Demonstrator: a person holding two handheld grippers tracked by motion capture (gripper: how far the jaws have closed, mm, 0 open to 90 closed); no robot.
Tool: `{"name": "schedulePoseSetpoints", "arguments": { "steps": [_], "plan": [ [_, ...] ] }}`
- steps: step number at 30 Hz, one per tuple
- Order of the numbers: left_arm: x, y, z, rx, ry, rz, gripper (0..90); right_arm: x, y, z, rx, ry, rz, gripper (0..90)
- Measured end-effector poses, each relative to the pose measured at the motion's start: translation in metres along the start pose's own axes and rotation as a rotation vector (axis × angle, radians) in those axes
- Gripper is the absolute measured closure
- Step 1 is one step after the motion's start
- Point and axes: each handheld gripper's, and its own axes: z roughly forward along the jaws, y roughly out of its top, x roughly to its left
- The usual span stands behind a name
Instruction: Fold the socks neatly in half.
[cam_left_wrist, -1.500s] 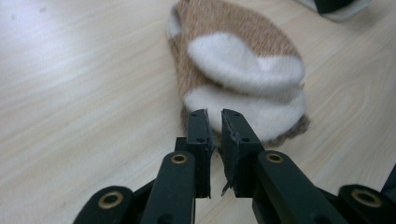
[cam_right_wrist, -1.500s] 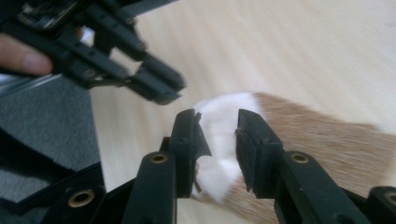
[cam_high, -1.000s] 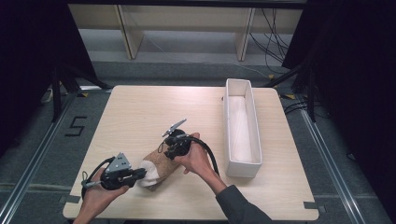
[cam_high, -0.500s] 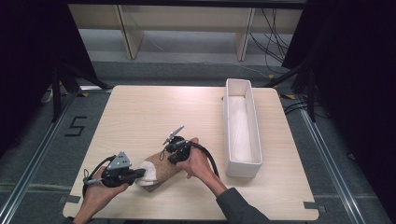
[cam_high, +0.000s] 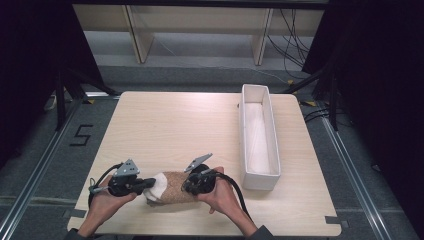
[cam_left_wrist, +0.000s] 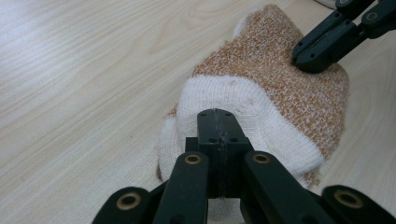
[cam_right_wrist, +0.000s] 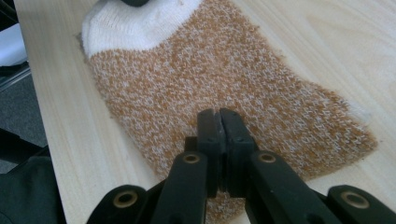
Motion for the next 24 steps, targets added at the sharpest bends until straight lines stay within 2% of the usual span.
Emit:
{"name": "schedulePoseSetpoints", "arguments": {
  "steps": [5, 13, 14, 15, 18, 19, 20, 22, 23, 24],
  "plan": [
    [-0.002, 0.001, 0.001, 0.007, 0.005, 0.02, 89.2, 0.006, -0.002, -0.003, 0.016, 0.0, -0.006, 87.1],
    [-0.003, 0.002, 0.001, 0.002, 0.007, 0.02, 89.2, 0.006, -0.005, -0.004, -0.005, 0.01, 0.01, 84.1],
    [-0.002, 0.003, 0.0, -0.008, 0.01, 0.024, 89.1, 0.005, -0.005, -0.009, -0.019, 0.017, 0.022, 79.7],
    [-0.003, 0.003, -0.001, -0.011, 0.01, 0.018, 89.0, 0.006, -0.005, -0.013, -0.023, 0.011, 0.049, 79.0],
    [-0.004, 0.003, -0.004, -0.055, 0.01, -0.004, 86.4, 0.003, -0.007, -0.021, -0.058, 0.025, 0.051, 75.8],
    [-0.005, 0.003, -0.007, -0.068, 0.007, -0.009, 84.3, 0.001, -0.008, -0.027, -0.103, 0.041, 0.082, 72.7],
    [-0.006, 0.004, -0.01, -0.074, 0.004, -0.007, 83.7, -0.001, -0.011, -0.037, -0.102, 0.031, 0.128, 69.8],
    [-0.008, 0.003, -0.014, -0.093, 0.0, -0.011, 83.1, -0.006, -0.015, -0.045, -0.13, 0.03, 0.146, 64.9],
    [-0.009, 0.003, -0.016, -0.097, -0.002, -0.011, 82.7, -0.008, -0.019, -0.049, -0.141, 0.036, 0.17, 61.7],
    [-0.01, 0.002, -0.017, -0.101, -0.017, -0.011, 81.5, -0.015, -0.027, -0.053, -0.15, 0.015, 0.193, 55.3]
  ]
}}
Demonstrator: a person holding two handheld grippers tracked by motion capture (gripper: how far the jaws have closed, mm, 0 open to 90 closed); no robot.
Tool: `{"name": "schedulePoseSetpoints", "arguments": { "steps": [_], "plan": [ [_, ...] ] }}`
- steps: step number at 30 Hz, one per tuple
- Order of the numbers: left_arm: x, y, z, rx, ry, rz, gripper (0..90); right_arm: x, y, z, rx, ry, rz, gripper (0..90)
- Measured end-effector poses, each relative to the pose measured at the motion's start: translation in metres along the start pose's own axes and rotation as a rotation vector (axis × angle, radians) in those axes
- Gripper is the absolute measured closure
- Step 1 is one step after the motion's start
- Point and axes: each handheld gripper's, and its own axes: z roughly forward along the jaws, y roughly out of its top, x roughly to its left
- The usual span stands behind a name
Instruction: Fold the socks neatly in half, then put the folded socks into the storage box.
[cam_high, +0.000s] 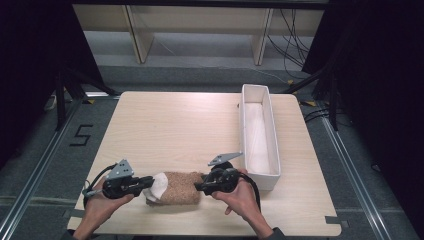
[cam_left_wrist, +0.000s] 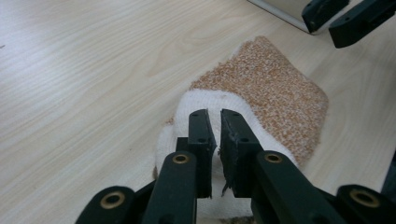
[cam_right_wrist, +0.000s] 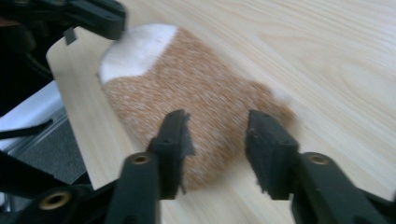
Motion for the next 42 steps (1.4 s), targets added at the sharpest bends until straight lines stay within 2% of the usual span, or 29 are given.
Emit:
{"name": "schedulePoseSetpoints", "arguments": {
  "steps": [1, 3, 5, 6, 7, 9, 11, 12, 14, 16, 20, 23, 24, 27, 29, 30, 33, 34, 36, 37, 38, 40, 42],
  "plan": [
    [-0.001, -0.001, -0.001, 0.008, 0.003, 0.0, 81.0, -0.001, -0.003, -0.001, -0.001, -0.005, 0.027, 53.6],
    [-0.002, -0.002, 0.001, 0.015, -0.006, -0.005, 80.1, -0.005, -0.009, -0.001, 0.001, -0.036, 0.047, 48.0],
    [-0.003, -0.003, 0.002, 0.023, -0.015, -0.009, 79.6, -0.007, -0.013, 0.0, 0.009, -0.037, 0.055, 45.3],
    [-0.002, -0.004, 0.004, 0.045, -0.011, 0.006, 79.6, -0.009, -0.015, 0.001, 0.018, -0.036, 0.063, 44.0],
    [-0.002, -0.007, 0.008, 0.037, -0.021, -0.023, 79.7, -0.01, -0.019, 0.003, 0.028, -0.03, 0.088, 40.2],
    [-0.001, -0.008, 0.008, 0.046, -0.02, -0.02, 79.8, -0.011, -0.02, 0.005, 0.029, -0.034, 0.092, 38.8],
    [0.001, -0.008, 0.007, 0.041, -0.025, -0.024, 79.9, -0.012, -0.023, 0.008, 0.038, -0.015, 0.107, 36.4],
    [0.001, -0.008, 0.007, 0.04, -0.02, -0.023, 79.8, -0.011, -0.024, 0.01, 0.048, -0.02, 0.119, 35.2],
    [0.0, -0.008, 0.007, 0.043, -0.02, -0.019, 79.7, -0.012, -0.024, 0.011, 0.047, -0.004, 0.122, 34.6],
    [0.0, -0.007, 0.005, 0.041, -0.014, -0.014, 79.6, -0.012, -0.025, 0.013, 0.044, 0.017, 0.148, 32.9],
    [0.002, -0.006, 0.002, 0.017, -0.007, -0.02, 78.8, -0.014, -0.025, 0.014, 0.042, 0.01, 0.163, 32.0],
    [0.003, -0.008, 0.001, 0.034, -0.002, -0.022, 78.9, -0.017, -0.027, 0.017, 0.038, 0.025, 0.174, 31.2],
    [0.004, -0.01, 0.004, 0.062, -0.008, -0.012, 79.0, -0.017, -0.027, 0.02, 0.039, 0.036, 0.186, 30.8],
    [0.004, -0.012, 0.009, 0.048, -0.006, -0.034, 79.4, -0.017, -0.028, 0.023, 0.041, 0.03, 0.19, 30.3],
    [0.005, -0.013, 0.009, 0.064, -0.001, -0.025, 79.7, -0.018, -0.028, 0.028, 0.038, 0.065, 0.208, 29.9],
    [0.005, -0.013, 0.008, 0.076, 0.003, -0.013, 79.8, -0.017, -0.027, 0.032, 0.041, 0.072, 0.228, 28.5],
    [0.005, -0.014, 0.009, 0.09, 0.001, -0.009, 80.0, -0.017, -0.027, 0.037, 0.042, 0.084, 0.241, 27.4],
    [0.006, -0.015, 0.009, 0.094, 0.0, -0.017, 80.2, -0.019, -0.026, 0.043, 0.032, 0.104, 0.244, 26.4],
    [0.007, -0.016, 0.01, 0.086, -0.004, -0.032, 80.3, -0.018, -0.025, 0.044, 0.037, 0.111, 0.264, 25.8],
    [0.008, -0.017, 0.01, 0.094, -0.009, -0.025, 80.5, -0.019, -0.023, 0.049, 0.03, 0.105, 0.273, 24.7],
    [0.009, -0.018, 0.011, 0.078, -0.017, -0.051, 80.8, -0.021, -0.02, 0.054, 0.031, 0.111, 0.276, 22.5],
    [0.012, -0.019, 0.011, 0.085, -0.03, -0.063, 81.2, -0.021, -0.017, 0.06, 0.031, 0.116, 0.295, 21.0],
    [0.014, -0.02, 0.011, 0.088, -0.031, -0.067, 81.5, -0.023, -0.015, 0.064, 0.021, 0.126, 0.291, 20.3]
  ]
}}
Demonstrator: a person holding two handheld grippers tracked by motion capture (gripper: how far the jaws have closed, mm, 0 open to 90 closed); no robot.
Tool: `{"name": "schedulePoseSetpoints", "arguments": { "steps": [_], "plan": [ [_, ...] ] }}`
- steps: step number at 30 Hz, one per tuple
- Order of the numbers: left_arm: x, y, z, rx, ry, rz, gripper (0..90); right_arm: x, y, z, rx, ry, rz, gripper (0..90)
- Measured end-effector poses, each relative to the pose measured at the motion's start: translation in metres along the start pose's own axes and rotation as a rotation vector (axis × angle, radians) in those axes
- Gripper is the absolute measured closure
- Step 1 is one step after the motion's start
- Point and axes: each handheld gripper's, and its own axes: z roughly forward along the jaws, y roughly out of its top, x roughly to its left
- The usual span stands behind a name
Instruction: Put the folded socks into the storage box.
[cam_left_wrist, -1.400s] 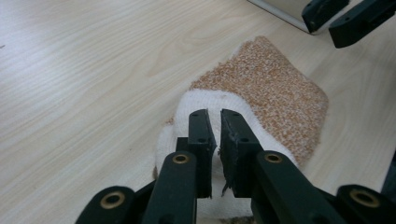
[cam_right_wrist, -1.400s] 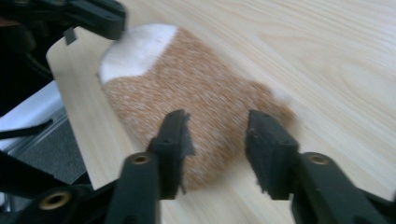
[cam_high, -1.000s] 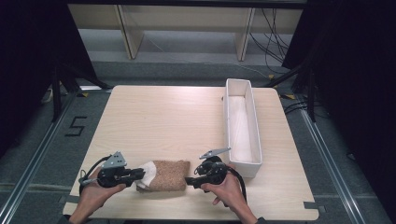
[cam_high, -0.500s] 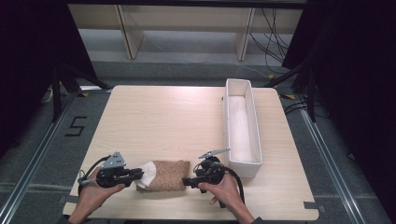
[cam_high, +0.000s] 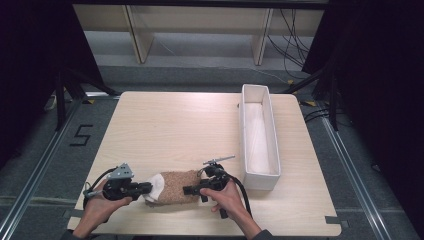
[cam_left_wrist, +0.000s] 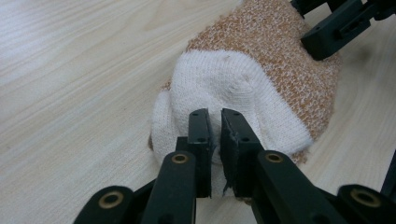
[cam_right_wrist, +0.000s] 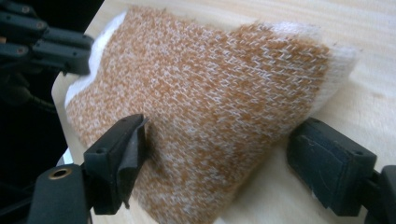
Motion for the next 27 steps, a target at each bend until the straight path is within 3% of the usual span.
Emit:
{"name": "schedulePoseSetpoints", "arguments": {
  "steps": [1, 7, 8, 9, 10, 12, 13, 15, 16, 17, 18, 22, 23, 24, 26, 27],
  "plan": [
    [0.0, 0.0, 0.001, -0.004, -0.005, -0.001, 81.5, 0.002, 0.001, 0.001, 0.005, -0.012, 0.018, 19.6],
    [0.003, 0.0, 0.001, 0.014, -0.016, -0.002, 81.9, 0.002, 0.007, 0.01, -0.015, 0.034, 0.074, 18.3],
    [0.004, -0.001, 0.001, 0.004, -0.027, -0.012, 82.0, 0.001, 0.007, 0.012, -0.032, 0.021, 0.061, 19.6],
    [0.006, -0.002, 0.001, 0.012, -0.029, -0.017, 82.3, 0.0, 0.008, 0.015, -0.02, 0.085, 0.086, 22.7],
    [0.007, -0.002, 0.001, 0.013, -0.035, -0.02, 82.4, 0.0, 0.008, 0.017, -0.022, 0.109, 0.113, 25.1],
    [0.007, -0.002, 0.001, 0.012, -0.031, -0.019, 82.5, -0.001, 0.008, 0.019, -0.025, 0.136, 0.122, 26.7],
    [0.006, -0.002, 0.001, 0.014, -0.021, -0.012, 82.5, -0.002, 0.009, 0.022, -0.044, 0.11, 0.11, 28.0],
    [0.006, -0.002, 0.002, 0.02, -0.021, -0.006, 82.6, -0.003, 0.01, 0.025, -0.05, 0.13, 0.077, 29.6],
    [0.006, -0.001, 0.002, 0.025, -0.017, 0.0, 82.6, -0.001, 0.01, 0.025, -0.03, 0.151, 0.117, 31.4],
    [0.006, -0.001, 0.002, 0.025, -0.017, 0.0, 82.6, -0.001, 0.01, 0.025, -0.03, 0.151, 0.117, 31.4],
    [0.006, -0.001, 0.001, 0.028, -0.017, -0.001, 82.7, 0.001, 0.01, 0.027, -0.009, 0.18, 0.149, 33.9],
    [0.007, -0.002, 0.002, 0.022, -0.022, -0.005, 82.6, 0.0, 0.011, 0.03, -0.028, 0.149, 0.097, 40.5],
    [0.007, -0.002, 0.002, 0.022, -0.022, -0.005, 82.7, 0.0, 0.011, 0.03, -0.028, 0.149, 0.097, 40.5],
    [0.006, -0.002, 0.002, 0.023, -0.016, -0.001, 82.7, 0.001, 0.012, 0.029, -0.013, 0.18, 0.101, 40.7],
    [0.007, -0.001, 0.002, 0.029, -0.02, 0.001, 82.7, -0.001, 0.012, 0.031, -0.035, 0.16, 0.08, 40.7],
    [0.006, -0.002, 0.002, 0.028, -0.02, -0.002, 82.7, 0.001, 0.012, 0.031, -0.024, 0.154, 0.102, 44.1]
  ]
}}
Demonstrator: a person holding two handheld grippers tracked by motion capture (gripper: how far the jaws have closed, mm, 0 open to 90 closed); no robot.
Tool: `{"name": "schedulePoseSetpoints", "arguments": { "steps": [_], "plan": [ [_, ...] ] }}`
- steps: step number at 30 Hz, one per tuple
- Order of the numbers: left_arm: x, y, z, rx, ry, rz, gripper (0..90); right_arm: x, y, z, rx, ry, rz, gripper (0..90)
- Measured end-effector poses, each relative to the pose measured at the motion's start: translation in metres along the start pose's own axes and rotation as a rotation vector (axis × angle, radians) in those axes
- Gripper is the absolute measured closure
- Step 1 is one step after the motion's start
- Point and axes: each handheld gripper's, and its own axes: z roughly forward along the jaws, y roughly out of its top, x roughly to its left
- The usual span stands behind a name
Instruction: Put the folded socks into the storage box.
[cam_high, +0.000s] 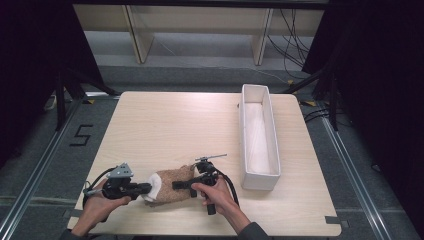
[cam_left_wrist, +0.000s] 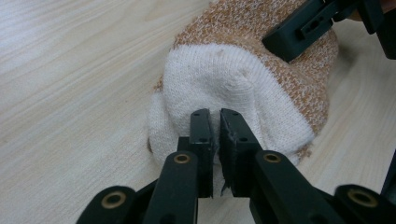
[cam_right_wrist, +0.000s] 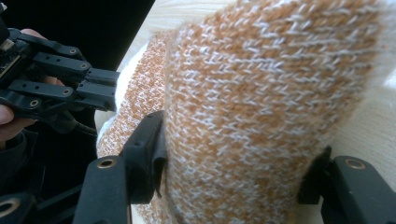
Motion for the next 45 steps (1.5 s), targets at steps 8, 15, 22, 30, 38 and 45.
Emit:
{"name": "schedulePoseSetpoints", "arguments": {
  "steps": [8, 15, 22, 30, 38, 45],
  "plan": [
    [-0.004, -0.001, -0.002, -0.019, 0.017, 0.01, 80.5, 0.009, 0.001, -0.001, -0.02, -0.044, -0.098, 54.4],
    [-0.012, 0.004, -0.021, -0.135, 0.072, -0.011, 48.7, 0.021, 0.011, -0.017, -0.007, -0.065, -0.191, 56.9],
    [-0.028, -0.009, -0.027, -0.141, 0.059, -0.044, 36.6, 0.061, 0.044, -0.046, 0.059, -0.111, -0.331, 57.9],
    [-0.032, -0.019, -0.016, -0.046, 0.054, -0.007, 34.8, 0.101, 0.082, -0.097, 0.13, -0.276, -0.461, 58.0],
    [-0.029, -0.022, -0.01, 0.011, 0.041, 0.011, 34.5, 0.111, 0.094, -0.136, 0.164, -0.374, -0.498, 58.0],
    [-0.03, -0.024, -0.005, 0.031, 0.038, 0.013, 34.0, 0.104, 0.1, -0.155, 0.156, -0.414, -0.481, 57.9]
  ]
}}
